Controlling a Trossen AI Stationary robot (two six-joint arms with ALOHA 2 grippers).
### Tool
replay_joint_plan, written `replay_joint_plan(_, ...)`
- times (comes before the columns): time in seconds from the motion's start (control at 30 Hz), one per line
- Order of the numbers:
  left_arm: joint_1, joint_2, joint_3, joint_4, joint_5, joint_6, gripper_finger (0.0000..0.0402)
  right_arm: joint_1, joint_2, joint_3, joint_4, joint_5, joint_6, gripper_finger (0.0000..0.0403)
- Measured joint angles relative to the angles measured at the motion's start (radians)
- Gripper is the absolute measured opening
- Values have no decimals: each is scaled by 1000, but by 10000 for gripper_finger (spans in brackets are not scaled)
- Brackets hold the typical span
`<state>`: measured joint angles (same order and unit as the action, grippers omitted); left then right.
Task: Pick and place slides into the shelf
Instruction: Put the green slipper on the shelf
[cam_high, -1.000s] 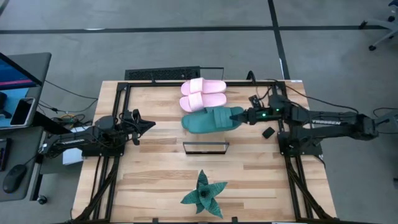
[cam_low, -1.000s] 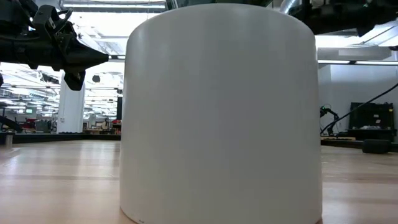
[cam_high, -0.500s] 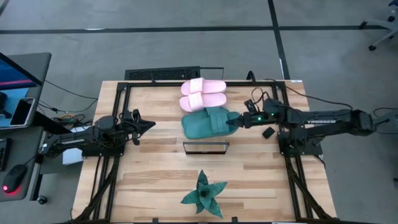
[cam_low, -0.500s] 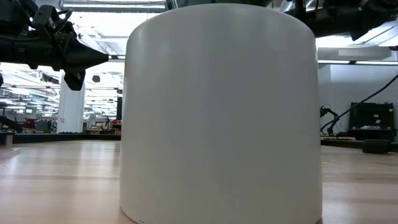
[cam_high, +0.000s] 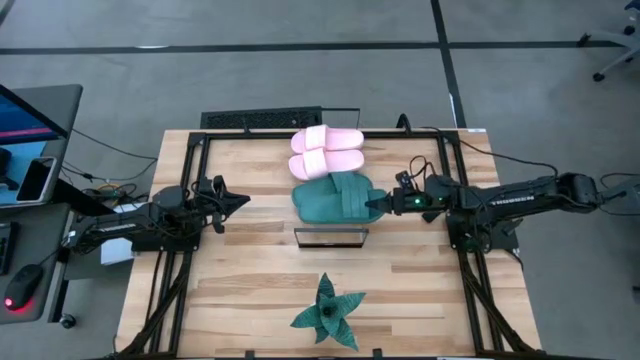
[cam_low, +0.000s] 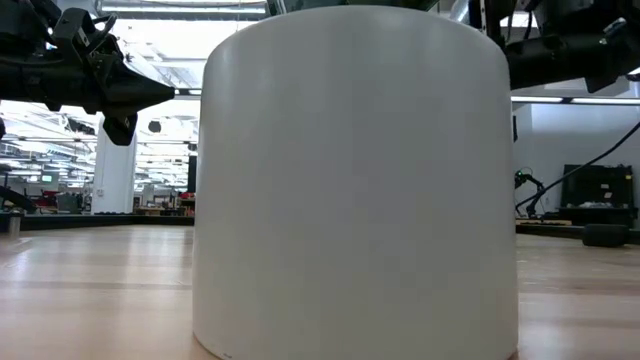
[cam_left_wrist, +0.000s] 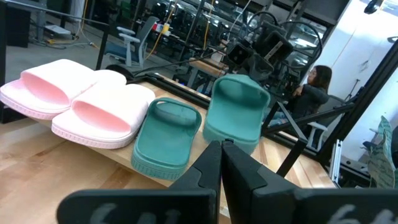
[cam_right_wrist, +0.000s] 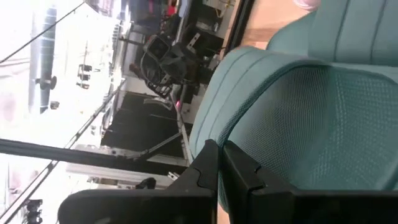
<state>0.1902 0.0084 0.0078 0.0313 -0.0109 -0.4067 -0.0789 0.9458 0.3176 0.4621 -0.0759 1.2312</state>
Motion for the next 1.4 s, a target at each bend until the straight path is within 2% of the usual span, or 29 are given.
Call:
replay_joint_plan(0.17, 0, 0, 0, 0, 0, 0, 0, 7, 79, -1, 39, -3, 8, 0)
replay_joint_plan(0.4, 0, 0, 0, 0, 0, 0, 0, 5, 276, -1, 273, -49, 28, 0)
replay_joint_plan(0.7, 0, 0, 0, 0, 0, 0, 0, 5, 465, -1, 395, -59, 60, 0)
replay_joint_plan(1.4, 0, 0, 0, 0, 0, 0, 0, -33, 496, -13, 301, -31, 43, 0)
